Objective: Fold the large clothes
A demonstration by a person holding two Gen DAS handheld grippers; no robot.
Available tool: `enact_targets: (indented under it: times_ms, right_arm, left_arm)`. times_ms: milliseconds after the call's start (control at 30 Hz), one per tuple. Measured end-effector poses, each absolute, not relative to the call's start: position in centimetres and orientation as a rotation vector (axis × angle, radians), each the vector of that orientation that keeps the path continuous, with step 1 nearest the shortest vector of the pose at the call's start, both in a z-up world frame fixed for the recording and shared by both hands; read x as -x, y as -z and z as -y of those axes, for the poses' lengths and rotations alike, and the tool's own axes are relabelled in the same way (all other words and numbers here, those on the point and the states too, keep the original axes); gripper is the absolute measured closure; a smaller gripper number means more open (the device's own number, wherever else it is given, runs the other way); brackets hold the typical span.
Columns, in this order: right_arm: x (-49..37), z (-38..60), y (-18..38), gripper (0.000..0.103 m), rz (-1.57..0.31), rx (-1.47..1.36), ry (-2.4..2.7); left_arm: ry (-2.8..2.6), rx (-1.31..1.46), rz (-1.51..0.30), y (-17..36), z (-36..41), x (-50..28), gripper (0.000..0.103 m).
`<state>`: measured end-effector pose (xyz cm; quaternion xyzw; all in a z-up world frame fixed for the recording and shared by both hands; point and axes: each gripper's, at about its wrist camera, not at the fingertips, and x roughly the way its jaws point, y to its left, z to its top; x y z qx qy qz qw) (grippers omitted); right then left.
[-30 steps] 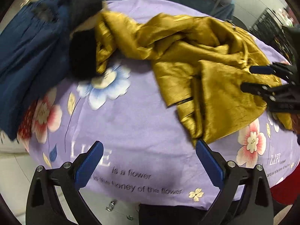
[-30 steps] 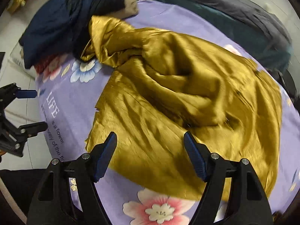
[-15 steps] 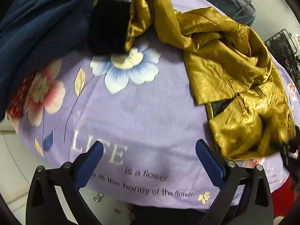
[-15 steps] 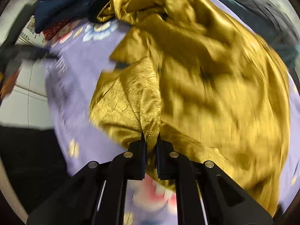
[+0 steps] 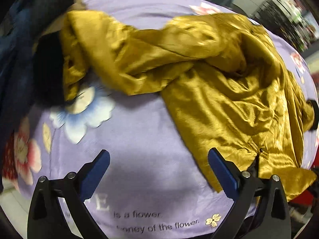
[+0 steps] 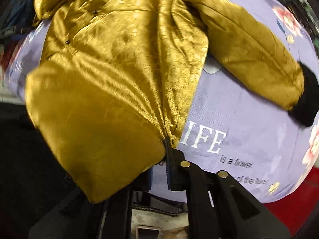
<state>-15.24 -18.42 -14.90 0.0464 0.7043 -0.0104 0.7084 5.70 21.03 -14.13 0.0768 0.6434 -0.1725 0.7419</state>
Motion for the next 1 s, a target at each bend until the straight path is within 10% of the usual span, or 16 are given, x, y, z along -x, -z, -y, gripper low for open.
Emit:
enact_targets:
  times_ms: [133,533,600,667,733,1000]
  right_arm:
    - [15.7,17.2,13.7,0.037,-1.544,-0.054,0.058]
    - [20.4,21.7,11.0,0.037,-1.347,-0.627,0.277]
    - [20.9,22.2,11.7,0.037,-1.313,-0.727,0.311]
    - [21.4,22.6,12.7,0.037,-1.304,-0.793,0.344]
    - [21.3,22.8,13.8,0.037,-1.326,-0.805,0.359]
    - [20.9,22.9,16.8,0.037,-1.416,-0.762,0.354]
  left_arm:
    - [0.426,-0.214,-1.386,15.6,-19.8,-6.7,0.006]
    - [0.38,0.033,-1.442,20.7,-15.7,-11.7,0.009]
    - [0.368,0.009,-1.448,20.4,-14.5,-12.1,0.024]
    - [0.398,0.014,-1.465,19.8,-14.0,-12.1,0.071]
    - [0.437,0.04,-1.47,18.6,-14.1,-11.5,0.09]
    - [0.579,-0.053,-1.467,12.2,-18.4,-1.2,0.095]
